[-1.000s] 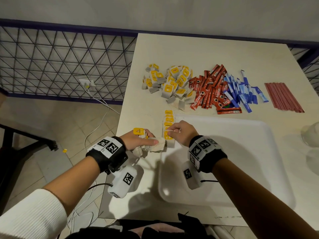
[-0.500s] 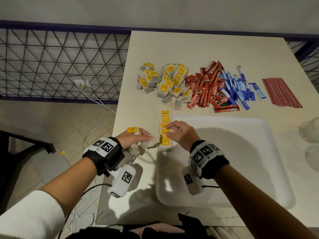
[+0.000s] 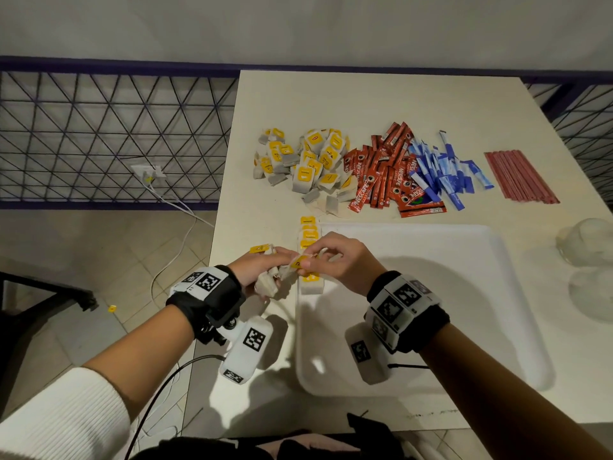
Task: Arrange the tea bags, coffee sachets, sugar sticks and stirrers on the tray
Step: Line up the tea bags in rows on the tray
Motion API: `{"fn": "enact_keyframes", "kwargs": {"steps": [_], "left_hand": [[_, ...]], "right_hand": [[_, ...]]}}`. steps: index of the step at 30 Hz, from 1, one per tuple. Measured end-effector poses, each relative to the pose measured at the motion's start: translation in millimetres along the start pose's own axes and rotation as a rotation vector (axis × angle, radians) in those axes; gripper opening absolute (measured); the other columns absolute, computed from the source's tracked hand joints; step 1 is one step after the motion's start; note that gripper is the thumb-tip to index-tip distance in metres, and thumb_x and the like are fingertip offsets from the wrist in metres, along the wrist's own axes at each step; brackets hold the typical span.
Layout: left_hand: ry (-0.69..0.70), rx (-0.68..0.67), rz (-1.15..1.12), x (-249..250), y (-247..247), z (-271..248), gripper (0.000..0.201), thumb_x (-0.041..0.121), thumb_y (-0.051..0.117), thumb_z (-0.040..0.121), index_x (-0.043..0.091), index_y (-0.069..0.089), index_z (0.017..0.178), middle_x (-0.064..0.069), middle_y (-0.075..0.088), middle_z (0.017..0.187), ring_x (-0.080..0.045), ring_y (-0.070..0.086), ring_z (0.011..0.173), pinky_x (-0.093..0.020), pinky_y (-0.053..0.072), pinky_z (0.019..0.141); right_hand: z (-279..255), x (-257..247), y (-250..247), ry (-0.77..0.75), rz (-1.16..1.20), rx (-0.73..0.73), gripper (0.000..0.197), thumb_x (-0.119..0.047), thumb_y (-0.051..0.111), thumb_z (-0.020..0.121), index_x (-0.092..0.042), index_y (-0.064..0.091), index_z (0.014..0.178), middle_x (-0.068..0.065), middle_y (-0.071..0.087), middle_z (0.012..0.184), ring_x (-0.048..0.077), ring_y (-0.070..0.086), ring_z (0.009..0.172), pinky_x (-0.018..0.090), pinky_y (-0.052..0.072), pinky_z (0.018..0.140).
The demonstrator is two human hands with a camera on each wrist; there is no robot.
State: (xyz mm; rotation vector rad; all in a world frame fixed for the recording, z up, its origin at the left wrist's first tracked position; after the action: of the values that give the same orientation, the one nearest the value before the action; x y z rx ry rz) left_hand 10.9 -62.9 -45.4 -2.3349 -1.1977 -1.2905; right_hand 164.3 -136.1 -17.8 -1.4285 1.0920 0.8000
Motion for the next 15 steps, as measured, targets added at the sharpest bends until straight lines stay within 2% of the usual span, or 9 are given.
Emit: {"fn": "enact_keyframes", "kwargs": {"steps": [2,3,4,6,8,9,12,14,15], "left_hand": [[0.002,0.040,0.027,-2,-3,2,0.008,0.020,0.068,0.076,0.022,0.075,0.079,-0.004,0.065,0.067,-0.010,0.053,0.043,-0.016,0.041,0.041],[0.014,0.055,0.043,-3,-5,1,0.011,0.024,0.069,0.076,0.023,0.075,0.085,-0.005,0.067,0.072,-0.010,0.054,0.045,-0.016,0.040,0.042],[0.029,0.065,0.064,-5,-7,2,0.016,0.030,0.071,0.073,0.025,0.075,0.088,-0.005,0.069,0.077,-0.011,0.056,0.049,-0.017,0.041,0.044],[0.058,0.068,0.112,-5,-8,2,0.021,0.037,0.072,0.064,0.027,0.076,0.083,0.002,0.072,0.081,-0.008,0.059,0.056,-0.016,0.042,0.046],[0.088,0.053,0.170,-4,-7,0,0.007,0.019,0.066,0.079,0.019,0.073,0.080,0.010,0.072,0.073,-0.002,0.060,0.060,-0.014,0.043,0.046],[0.103,0.044,0.191,-4,-7,1,0.013,0.009,0.060,0.085,0.015,0.070,0.081,0.011,0.071,0.071,0.001,0.061,0.062,-0.012,0.043,0.047],[0.098,0.037,0.251,-8,-8,2,0.019,0.000,0.055,0.088,0.013,0.068,0.081,0.007,0.072,0.072,-0.001,0.064,0.067,-0.013,0.048,0.058],[0.079,0.045,0.300,-11,-10,4,0.019,0.002,0.057,0.088,0.014,0.067,0.078,0.007,0.071,0.066,-0.007,0.062,0.067,-0.017,0.049,0.068],[0.065,0.050,0.338,-11,-11,5,0.020,0.003,0.057,0.088,0.015,0.067,0.075,0.007,0.069,0.063,-0.008,0.060,0.065,-0.017,0.048,0.067]], "right_hand": [[0,1,-3,0.052,0.008,-0.028,0.005,-0.013,0.071,0.079,-0.012,0.066,0.079,-0.004,0.057,0.076,0.011,0.049,0.070,0.018,0.039,0.069],[0,1,-4,0.093,0.015,-0.053,0.006,-0.013,0.070,0.080,-0.014,0.065,0.077,0.000,0.057,0.073,0.013,0.048,0.070,0.021,0.038,0.068],[0,3,-5,0.134,0.018,-0.080,0.005,-0.013,0.069,0.081,-0.013,0.066,0.078,0.000,0.056,0.068,0.012,0.047,0.067,0.022,0.036,0.066],[0,6,-7,0.186,-0.018,-0.116,0.008,-0.011,0.068,0.082,-0.005,0.068,0.086,-0.015,0.054,0.050,0.000,0.046,0.053,0.013,0.034,0.060],[0,9,-8,0.247,-0.056,-0.167,0.007,-0.009,0.067,0.082,-0.003,0.067,0.085,-0.020,0.051,0.041,-0.005,0.046,0.044,0.008,0.032,0.052],[-1,9,-7,0.282,-0.060,-0.213,0.005,-0.007,0.067,0.082,-0.006,0.064,0.078,-0.018,0.051,0.039,-0.006,0.045,0.041,0.006,0.032,0.049],[-2,11,-3,0.395,-0.086,-0.369,0.023,-0.006,0.068,0.081,-0.015,0.056,0.064,-0.007,0.049,0.050,0.000,0.044,0.041,0.008,0.032,0.042],[-2,12,1,0.417,-0.181,-0.448,0.022,-0.010,0.068,0.082,-0.016,0.056,0.065,-0.001,0.047,0.058,0.003,0.043,0.047,0.008,0.032,0.042],[0,13,3,0.404,-0.247,-0.453,0.017,-0.012,0.067,0.083,-0.015,0.059,0.068,0.000,0.049,0.062,0.004,0.045,0.051,0.007,0.032,0.045]]}}
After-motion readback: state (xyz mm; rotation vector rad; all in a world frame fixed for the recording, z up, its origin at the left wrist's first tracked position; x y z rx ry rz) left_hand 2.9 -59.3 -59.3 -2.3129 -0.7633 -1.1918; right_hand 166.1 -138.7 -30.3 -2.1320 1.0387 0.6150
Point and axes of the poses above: each hand's wrist, its own z-axis towards the middle knuckle, its own y-axis out of the palm, x = y × z, the point moved 1 cm from there along z, towards the middle knuckle
